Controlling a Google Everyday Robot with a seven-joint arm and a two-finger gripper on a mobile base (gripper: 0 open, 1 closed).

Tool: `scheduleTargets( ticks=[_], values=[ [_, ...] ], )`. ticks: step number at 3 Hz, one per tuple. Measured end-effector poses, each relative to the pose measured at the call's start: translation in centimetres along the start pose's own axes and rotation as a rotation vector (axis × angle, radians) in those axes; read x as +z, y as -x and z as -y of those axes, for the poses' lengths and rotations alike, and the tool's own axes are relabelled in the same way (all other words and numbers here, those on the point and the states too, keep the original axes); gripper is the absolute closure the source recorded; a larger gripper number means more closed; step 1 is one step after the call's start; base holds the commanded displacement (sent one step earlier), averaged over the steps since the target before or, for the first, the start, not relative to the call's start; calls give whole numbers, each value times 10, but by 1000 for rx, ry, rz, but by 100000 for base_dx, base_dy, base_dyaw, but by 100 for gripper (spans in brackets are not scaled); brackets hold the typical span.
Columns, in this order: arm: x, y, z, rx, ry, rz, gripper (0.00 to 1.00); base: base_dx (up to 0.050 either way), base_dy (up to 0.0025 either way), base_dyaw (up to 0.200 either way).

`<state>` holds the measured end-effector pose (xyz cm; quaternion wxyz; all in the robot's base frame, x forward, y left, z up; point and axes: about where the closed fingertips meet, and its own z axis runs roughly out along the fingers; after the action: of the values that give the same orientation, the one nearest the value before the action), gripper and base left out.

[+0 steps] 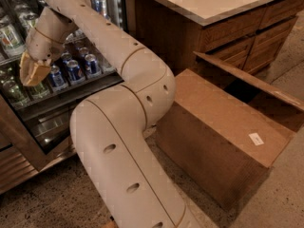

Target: Close right fridge door

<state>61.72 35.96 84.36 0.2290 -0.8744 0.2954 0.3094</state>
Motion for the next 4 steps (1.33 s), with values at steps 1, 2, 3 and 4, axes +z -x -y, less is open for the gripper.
scheduleTargets(
  ticks=[1, 2, 3, 4],
  values=[
    [-6, 6, -1, -3, 15, -11, 100, 0, 0, 0],
    [-6, 6, -1, -3, 15, -11, 100, 0, 0, 0],
    [-15, 3, 11, -2, -79, 4, 100, 0, 0, 0],
    [-52, 3, 5, -20, -244, 52, 100, 0, 0, 0]
  ],
)
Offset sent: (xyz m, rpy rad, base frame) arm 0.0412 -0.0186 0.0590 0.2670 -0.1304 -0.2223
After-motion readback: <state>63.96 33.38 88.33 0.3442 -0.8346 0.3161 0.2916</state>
